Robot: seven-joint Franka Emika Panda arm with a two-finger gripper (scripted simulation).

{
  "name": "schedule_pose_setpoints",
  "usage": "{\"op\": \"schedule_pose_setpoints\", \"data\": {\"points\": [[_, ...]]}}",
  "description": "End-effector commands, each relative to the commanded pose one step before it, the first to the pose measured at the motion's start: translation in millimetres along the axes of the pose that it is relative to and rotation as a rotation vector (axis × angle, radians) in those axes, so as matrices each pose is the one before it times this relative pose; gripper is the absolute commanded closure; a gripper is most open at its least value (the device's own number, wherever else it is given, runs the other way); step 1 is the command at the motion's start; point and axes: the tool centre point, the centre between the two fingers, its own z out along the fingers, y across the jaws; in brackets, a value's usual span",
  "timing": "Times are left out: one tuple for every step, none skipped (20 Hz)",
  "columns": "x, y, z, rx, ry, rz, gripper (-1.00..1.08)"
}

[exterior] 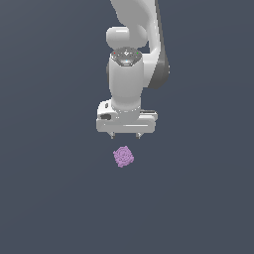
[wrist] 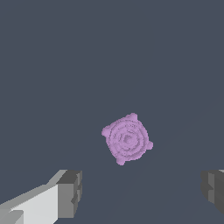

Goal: Pick up the object and move it to a goal position.

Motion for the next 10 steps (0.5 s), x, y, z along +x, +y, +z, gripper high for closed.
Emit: {"op": "schedule_pose_setpoints", "data": {"points": [[0.0,0.01,0.0,0.0,0.0,0.0,-0.92],[0.16,0.18,-0.13,0.0,0.0,0.0,-0.92],[0.36,0.85,-0.86,-0.00091,0.00075,0.00072,-0.92],[0.64,1.27,-1.22,-0.00109,0.00091,0.00092,-0.92],[0.87,1.83,-1.78,-0.00165,0.00138,0.00143,-0.92],[1.12,2.26,-2.21,-0.00194,0.00164,0.00176,-0.92],[1.26,2.62,-2.6,-0.00227,0.00196,0.0022,-0.92],[1.05,2.17,-2.19,-0.00185,0.00164,0.00198,-0.92],[0.78,1.63,-1.69,-0.00137,0.00126,0.00165,-0.92],[0.52,1.1,-1.18,-0.00092,0.00089,0.0013,-0.92]]}}
